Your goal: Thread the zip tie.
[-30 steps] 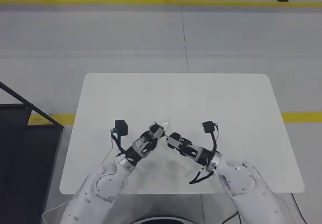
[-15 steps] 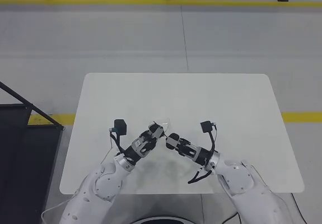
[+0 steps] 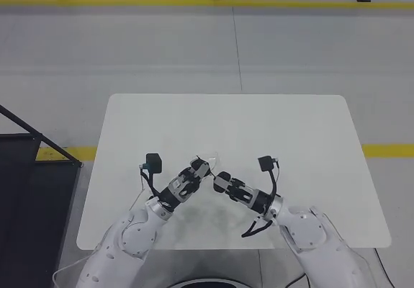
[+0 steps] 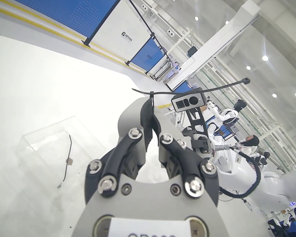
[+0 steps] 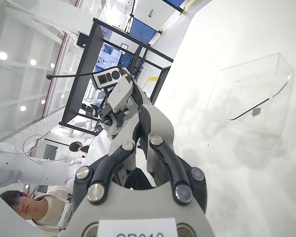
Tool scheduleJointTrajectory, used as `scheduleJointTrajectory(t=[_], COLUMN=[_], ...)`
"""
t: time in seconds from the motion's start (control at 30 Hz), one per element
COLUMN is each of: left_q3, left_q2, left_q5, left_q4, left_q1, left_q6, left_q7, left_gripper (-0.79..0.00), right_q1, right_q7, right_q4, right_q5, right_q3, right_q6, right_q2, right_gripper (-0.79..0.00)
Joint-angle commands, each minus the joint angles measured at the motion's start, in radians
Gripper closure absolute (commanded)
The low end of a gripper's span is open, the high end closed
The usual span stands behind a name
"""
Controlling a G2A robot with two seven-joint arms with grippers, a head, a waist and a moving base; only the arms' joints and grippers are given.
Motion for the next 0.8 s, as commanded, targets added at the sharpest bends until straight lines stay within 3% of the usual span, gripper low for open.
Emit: scheduleJointTrajectory(t=[0.0, 0.23, 0.53, 0.77], left_q3=[-0.001, -0.003, -0.016, -0.05], left_q2=[0.0, 0.001, 0.006, 0.017], left_q5=[-0.004, -0.005, -0.042, -0.071], left_q4=[0.0, -0.001, 0.009, 0.03], left_q1=[0.0, 0.003, 0.002, 0.011], left_q6=[0.0, -0.008, -0.052, -0.135], left_q7=[-0.001, -0.013, -0.064, -0.106], left_gripper=[-0.249, -0.339, -0.342, -0.336], right_q1=[-0.003, -0.009, -0.015, -0.017], right_q7=[-0.003, -0.008, -0.026, 0.005], right_q4=[-0.003, -0.008, -0.009, 0.006], right_q5=[-0.001, 0.001, 0.028, 0.148], right_q3=[0.003, 0.009, 0.018, 0.04], right_q6=[0.0, 0.002, 0.004, -0.021], right_q2=[0.0, 0.001, 0.0, 0.001], right_gripper=[0.0, 0.0, 0.0, 0.0])
